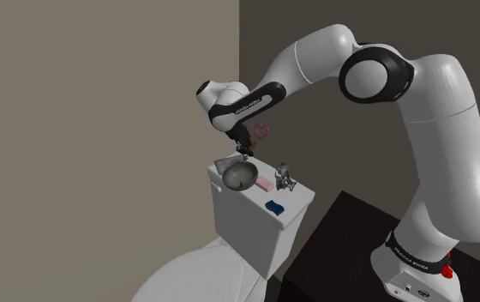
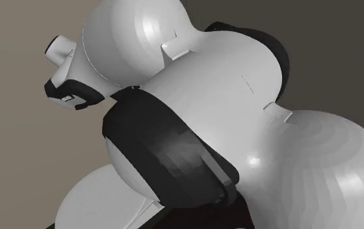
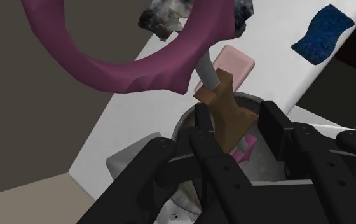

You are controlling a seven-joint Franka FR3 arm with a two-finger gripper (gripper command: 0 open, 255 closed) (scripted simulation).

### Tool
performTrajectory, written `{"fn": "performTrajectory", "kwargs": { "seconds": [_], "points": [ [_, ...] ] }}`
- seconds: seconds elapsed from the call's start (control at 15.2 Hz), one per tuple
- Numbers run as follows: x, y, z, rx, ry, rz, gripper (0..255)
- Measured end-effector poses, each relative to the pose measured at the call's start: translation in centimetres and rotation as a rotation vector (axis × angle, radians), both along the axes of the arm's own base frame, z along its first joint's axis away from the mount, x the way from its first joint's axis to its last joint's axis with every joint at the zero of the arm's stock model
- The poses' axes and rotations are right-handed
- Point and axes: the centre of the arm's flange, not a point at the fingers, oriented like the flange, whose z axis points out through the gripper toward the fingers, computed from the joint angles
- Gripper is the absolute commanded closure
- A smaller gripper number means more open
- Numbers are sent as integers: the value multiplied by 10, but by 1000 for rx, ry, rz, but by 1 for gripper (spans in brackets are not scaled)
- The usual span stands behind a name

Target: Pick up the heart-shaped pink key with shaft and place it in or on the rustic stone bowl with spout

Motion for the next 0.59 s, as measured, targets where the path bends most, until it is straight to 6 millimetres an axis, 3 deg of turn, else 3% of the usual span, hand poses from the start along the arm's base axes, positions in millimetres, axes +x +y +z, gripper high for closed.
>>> {"fn": "performTrajectory", "kwargs": {
  "seconds": [0.26,0.59],
  "points": [
    [39,30,-6,0,0,0,255],
    [44,32,-30,0,0,-1,255]
  ]
}}
